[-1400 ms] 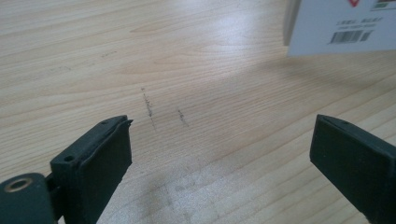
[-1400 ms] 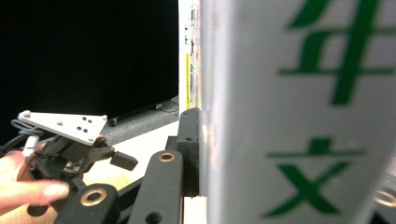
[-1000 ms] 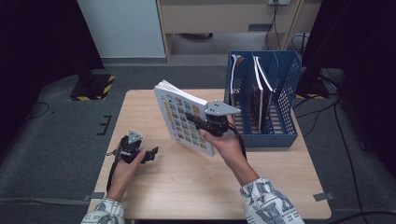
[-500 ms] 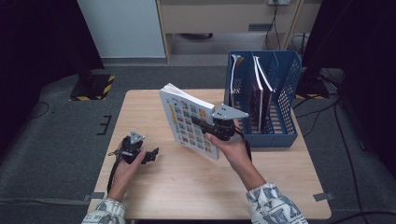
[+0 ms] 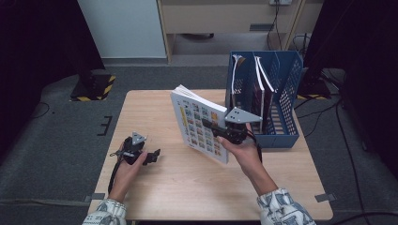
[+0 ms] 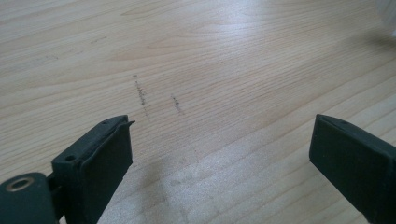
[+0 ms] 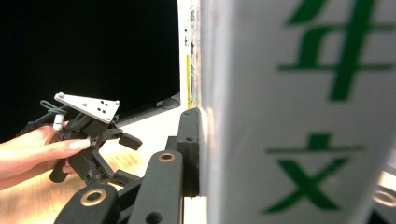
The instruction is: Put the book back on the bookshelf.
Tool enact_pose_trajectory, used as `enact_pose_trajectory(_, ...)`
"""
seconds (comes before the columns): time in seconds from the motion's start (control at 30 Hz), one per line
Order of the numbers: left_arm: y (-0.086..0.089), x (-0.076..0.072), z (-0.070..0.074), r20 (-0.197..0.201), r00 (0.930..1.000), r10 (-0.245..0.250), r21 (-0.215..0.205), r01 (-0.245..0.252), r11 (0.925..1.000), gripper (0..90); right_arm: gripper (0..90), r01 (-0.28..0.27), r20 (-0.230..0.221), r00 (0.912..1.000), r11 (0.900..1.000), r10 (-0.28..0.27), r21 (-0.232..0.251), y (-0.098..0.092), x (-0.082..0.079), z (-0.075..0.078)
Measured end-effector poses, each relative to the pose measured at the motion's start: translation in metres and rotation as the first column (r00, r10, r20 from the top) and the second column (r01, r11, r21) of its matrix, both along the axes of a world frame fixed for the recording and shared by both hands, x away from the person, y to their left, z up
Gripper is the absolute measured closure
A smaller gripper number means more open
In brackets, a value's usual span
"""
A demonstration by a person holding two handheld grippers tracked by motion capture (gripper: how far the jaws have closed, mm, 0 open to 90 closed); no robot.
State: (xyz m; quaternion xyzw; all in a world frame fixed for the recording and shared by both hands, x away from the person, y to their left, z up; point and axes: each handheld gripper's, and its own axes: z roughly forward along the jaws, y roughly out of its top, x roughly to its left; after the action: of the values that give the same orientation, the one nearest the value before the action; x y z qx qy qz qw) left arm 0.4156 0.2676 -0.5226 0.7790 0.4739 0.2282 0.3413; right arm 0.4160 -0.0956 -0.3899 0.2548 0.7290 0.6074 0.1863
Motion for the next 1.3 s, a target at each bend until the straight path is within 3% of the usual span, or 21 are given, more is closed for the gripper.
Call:
enact_pose_trajectory(0.77, 0.000, 0.000, -0.001, -0.010, 0.9999, -0.005, 0.013, 0.005, 0.9999, 6.9, 74.1, -0.022, 0.004, 0.9997, 1.000, 0.022, -0.004, -0.014, -0.008, 0.003)
enact_pose_trajectory(1.3, 0.001, 0.000, 0.000, -0.007, 1.0000, 0.001, 0.011, -0.001, 0.9999, 6.8, 74.1, -0.016, -0.014, 0.9998, 1.000, 0.016, -0.006, -0.039, -0.019, 0.002)
